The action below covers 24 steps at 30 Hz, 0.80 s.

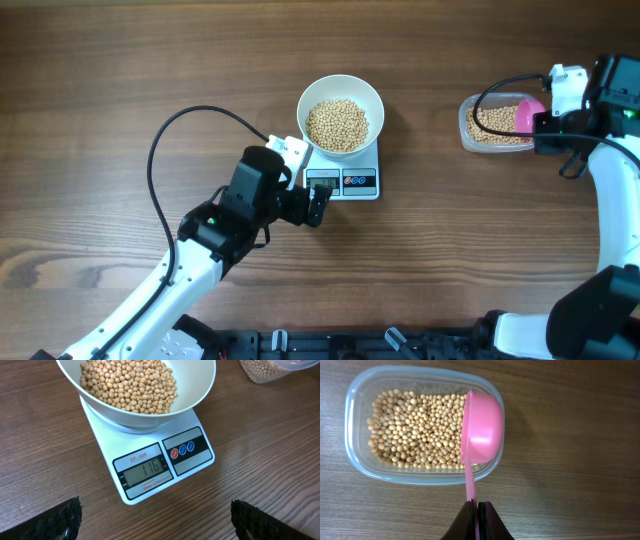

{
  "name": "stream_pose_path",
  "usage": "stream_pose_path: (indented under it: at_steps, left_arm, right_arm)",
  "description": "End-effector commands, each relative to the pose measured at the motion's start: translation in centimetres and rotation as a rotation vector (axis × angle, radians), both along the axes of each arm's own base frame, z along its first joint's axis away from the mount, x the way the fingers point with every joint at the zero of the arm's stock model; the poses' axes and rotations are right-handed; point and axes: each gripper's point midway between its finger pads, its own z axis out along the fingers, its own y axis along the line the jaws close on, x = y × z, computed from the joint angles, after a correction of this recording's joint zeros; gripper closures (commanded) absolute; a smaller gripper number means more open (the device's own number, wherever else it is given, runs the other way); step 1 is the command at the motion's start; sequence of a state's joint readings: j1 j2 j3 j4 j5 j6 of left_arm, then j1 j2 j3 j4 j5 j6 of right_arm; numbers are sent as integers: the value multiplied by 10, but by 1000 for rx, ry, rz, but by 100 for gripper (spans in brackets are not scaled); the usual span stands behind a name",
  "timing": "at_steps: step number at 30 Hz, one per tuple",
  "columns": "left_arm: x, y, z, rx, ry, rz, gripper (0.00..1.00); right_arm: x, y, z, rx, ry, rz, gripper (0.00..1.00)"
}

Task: Scoop item into bowl and weigh 150g on scale
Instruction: 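Lower the pink scoop into the soybeans and drag it through them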

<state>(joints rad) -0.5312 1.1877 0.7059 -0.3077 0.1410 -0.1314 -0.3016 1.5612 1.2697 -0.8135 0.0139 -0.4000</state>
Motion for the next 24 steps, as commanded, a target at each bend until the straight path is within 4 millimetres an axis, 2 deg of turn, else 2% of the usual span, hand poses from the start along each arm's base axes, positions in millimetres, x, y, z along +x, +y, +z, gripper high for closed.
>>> stream_pose_path:
  at_steps: [1, 6, 12, 17, 24]
  left_arm:
    - [-3, -3, -3, 7, 1, -30, 0]
    - [-3, -3, -3, 7, 1, -30, 0]
    - [-3, -3, -3, 7, 1, -30, 0]
    - [-3, -3, -3, 7, 1, -31, 0]
    - [-3, -3, -3, 7, 1, -30, 0]
  right_arm:
    - [-1, -5, -13, -33, 46, 1, 96]
    - [-1, 3, -23, -21, 77, 15, 96]
    - [2, 22, -33, -19, 108, 67, 96]
    - [0, 26, -34, -78, 136, 81, 96]
    - [-7, 35, -37, -63, 170, 105, 96]
